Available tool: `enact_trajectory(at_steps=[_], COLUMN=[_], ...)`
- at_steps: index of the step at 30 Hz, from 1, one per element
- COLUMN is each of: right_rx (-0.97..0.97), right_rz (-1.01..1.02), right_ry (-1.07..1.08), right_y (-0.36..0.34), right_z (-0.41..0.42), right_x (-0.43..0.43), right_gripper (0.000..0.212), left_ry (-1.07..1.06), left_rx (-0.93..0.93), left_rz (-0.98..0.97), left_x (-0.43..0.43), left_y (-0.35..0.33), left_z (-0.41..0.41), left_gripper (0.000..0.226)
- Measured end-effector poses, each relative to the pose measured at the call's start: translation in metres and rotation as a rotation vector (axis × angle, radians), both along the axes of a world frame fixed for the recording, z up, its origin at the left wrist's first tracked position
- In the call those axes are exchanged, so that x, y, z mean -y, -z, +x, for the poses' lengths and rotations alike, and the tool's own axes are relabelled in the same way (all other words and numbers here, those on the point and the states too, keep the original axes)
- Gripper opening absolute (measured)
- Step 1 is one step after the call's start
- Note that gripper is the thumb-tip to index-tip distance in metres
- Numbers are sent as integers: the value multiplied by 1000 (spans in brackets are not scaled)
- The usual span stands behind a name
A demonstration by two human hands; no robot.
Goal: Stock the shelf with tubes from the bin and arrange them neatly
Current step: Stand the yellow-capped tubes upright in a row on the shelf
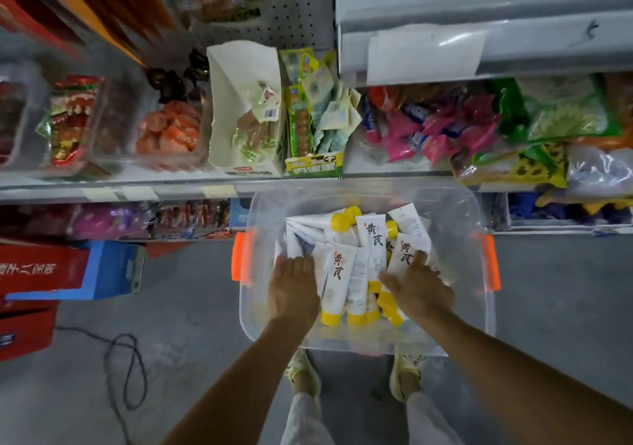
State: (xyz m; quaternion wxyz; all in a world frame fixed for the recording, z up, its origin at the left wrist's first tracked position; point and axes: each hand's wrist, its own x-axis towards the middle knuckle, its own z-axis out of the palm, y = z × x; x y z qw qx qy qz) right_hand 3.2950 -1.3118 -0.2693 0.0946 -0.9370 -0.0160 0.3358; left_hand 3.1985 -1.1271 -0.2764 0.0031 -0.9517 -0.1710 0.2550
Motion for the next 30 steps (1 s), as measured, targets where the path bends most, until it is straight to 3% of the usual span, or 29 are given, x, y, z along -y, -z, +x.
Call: enact_trajectory(at_steps=[5,9,11,14,17,23,28,30], right_rx=[-30,-117,-217,-405,-546,-671,-567,-518], right_rz=[7,76,220,480,596,793,914,949], right_ry=[137,318,436,575,484,310,194,149], right_y=[11,14,12,-10,-49,-141,-212,-238], right_z=[-2,6,8,12,18,32,39,39], right_x=[-16,-18,-16,-10,-6,-4,-3,-4], right_gripper=[99,93,73,29,21,27,52,53], left_ry=[-123,-309,-511,-925,-1227,-1287,-1215,-1169], left_rx=[-19,-60,-6,119,224,563,725,796], left_rz=[-116,-221,-342,-775,-1094,-1370,-1431,-1447], left_x=[3,-1,-3,-4,6,34,46,44], left_y=[20,22,14,-12,-57,-150,-223,-251], left_z=[12,28,32,34,38,42,49,51], left_gripper=[62,52,40,32,19,8,20,26])
